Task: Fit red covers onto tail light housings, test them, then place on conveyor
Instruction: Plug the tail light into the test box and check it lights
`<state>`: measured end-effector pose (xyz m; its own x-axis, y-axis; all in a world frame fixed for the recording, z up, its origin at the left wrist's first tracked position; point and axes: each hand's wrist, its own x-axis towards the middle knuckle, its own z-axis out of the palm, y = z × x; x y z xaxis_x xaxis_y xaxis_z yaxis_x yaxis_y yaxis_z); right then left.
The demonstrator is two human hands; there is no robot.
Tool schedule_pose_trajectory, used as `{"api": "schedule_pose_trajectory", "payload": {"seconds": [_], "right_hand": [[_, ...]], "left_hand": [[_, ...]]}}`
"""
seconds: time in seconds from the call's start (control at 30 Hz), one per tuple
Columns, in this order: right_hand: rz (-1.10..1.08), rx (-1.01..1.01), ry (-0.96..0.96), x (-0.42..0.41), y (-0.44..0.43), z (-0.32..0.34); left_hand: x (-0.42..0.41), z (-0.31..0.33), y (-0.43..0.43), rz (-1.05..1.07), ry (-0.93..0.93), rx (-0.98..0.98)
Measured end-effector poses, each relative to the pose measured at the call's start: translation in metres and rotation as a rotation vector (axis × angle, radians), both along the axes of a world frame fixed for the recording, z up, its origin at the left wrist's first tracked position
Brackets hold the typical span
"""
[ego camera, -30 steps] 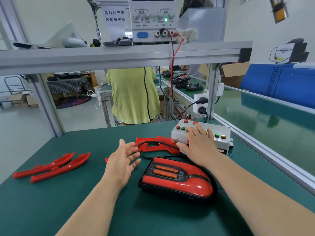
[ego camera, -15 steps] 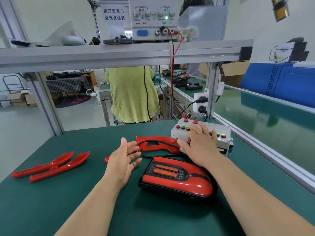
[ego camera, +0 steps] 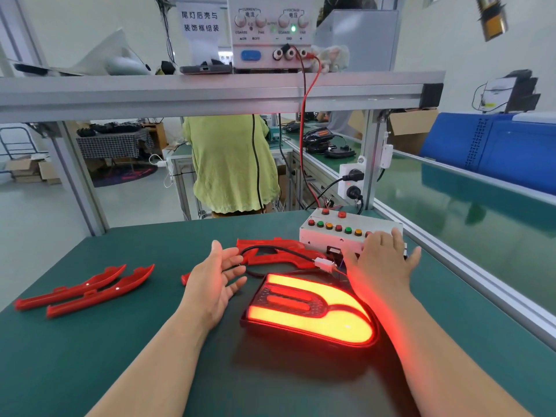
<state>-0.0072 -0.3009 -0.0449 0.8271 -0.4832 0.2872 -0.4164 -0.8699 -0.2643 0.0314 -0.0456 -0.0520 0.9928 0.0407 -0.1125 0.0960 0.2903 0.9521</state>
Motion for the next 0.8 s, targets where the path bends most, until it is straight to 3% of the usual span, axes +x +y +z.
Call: {"api": "schedule_pose_trajectory", "payload": {"seconds": [0.8], "right_hand": [[0.044, 0.028, -0.021, -0.0007, -0.0030, -0.0002]], "left_hand": [[0.0006, -0.0010, 0.0008, 0.002, -0.003, -0.009]]}}
